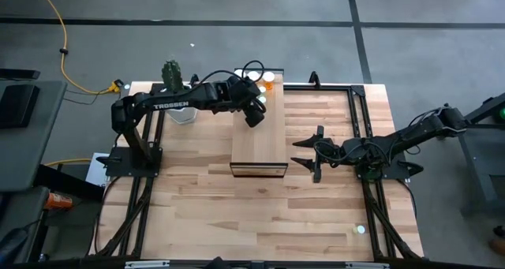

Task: Pick and place medicine bottles onto shelf by color
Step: Put the yellow pill bottle on the shelf aligned with the other yellow pill bottles

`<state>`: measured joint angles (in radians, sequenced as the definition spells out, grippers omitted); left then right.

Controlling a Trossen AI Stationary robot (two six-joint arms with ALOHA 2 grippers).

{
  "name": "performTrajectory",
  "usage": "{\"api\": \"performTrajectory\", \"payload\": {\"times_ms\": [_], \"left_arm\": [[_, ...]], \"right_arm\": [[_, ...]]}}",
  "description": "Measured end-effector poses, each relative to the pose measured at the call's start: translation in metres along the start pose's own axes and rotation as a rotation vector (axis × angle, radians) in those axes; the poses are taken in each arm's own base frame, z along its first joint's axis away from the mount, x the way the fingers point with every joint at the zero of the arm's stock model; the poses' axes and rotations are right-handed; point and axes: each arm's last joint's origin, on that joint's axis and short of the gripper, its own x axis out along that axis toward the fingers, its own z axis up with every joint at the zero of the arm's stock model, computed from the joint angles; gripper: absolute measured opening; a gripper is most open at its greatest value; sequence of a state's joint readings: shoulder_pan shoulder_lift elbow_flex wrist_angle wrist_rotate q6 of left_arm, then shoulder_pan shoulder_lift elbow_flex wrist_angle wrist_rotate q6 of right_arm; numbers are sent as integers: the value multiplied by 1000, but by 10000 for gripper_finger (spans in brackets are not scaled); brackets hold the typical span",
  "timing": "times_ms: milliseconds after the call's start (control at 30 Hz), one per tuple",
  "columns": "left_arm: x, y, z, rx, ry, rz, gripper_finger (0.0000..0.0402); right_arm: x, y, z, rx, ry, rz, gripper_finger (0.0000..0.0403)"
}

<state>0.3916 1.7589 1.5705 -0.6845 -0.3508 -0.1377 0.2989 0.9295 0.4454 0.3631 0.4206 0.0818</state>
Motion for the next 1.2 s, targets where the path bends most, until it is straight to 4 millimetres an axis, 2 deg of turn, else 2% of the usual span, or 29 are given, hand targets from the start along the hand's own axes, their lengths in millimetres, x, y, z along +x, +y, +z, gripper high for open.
{"api": "performTrajectory", "payload": {"times_ms": [200, 400, 567, 667, 800, 933, 1067, 1200], "left_arm": [[-25, 7, 7, -5, -39, 32, 231], [-67, 13, 17, -81, -127, 5, 234], [-109, -1, 9, -100, -283, -66, 231], [-130, -19, -13, -79, -407, -111, 230], [-150, -43, -61, -31, -558, -195, 229], [-154, -64, -119, 4, -695, -334, 229], [-153, -74, -171, -57, -824, -388, 229], [-153, -74, -203, -83, -910, -401, 229]], "right_arm": [[0, 0, 0, -3, 1, 0, 232], [0, 0, 0, -5, 4, 0, 232], [0, 0, -2, -10, 16, -1, 232], [0, 0, -2, -7, 22, -1, 232], [0, 0, -3, 3, 27, 0, 232], [0, 0, -3, 4, 27, 0, 232], [0, 0, -3, 14, 27, 0, 232], [0, 0, -2, 16, 23, 1, 232]]}}
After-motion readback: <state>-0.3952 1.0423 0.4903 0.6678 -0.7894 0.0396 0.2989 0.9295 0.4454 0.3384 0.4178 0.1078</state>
